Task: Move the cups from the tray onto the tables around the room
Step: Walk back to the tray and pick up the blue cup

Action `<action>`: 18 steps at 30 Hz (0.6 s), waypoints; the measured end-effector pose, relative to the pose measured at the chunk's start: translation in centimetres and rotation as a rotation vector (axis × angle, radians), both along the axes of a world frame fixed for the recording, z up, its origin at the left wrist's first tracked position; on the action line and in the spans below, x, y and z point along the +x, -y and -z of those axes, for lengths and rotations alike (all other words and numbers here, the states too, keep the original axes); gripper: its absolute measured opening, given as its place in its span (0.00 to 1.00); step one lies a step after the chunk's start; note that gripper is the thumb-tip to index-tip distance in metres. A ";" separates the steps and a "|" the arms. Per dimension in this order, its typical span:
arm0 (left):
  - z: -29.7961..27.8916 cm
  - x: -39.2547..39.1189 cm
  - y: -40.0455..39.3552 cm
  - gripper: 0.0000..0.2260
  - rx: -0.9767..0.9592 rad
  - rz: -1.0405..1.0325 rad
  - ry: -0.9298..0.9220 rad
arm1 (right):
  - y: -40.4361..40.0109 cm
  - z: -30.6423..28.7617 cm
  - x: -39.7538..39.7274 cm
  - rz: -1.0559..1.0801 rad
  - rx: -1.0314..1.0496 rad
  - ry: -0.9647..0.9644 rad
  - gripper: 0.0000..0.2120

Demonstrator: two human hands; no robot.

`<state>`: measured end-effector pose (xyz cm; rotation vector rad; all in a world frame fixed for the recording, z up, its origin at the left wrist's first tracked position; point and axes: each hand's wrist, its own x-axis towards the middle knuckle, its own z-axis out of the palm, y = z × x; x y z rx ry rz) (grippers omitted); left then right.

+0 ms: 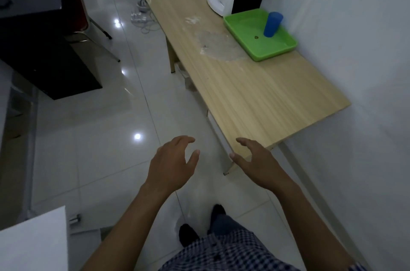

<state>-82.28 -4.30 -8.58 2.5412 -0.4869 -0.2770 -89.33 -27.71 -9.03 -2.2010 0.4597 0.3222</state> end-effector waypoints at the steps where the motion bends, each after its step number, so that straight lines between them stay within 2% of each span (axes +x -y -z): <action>1: 0.0 0.8 -0.2 0.19 -0.003 -0.002 0.004 | -0.2 0.1 0.8 -0.002 0.005 0.001 0.34; 11: 0.8 13.1 -1.1 0.19 0.031 0.036 0.034 | 0.0 2.5 13.1 0.066 0.027 0.028 0.32; 18: 1.3 25.4 2.2 0.19 0.078 0.150 0.016 | 3.0 3.2 23.0 0.172 0.029 0.012 0.30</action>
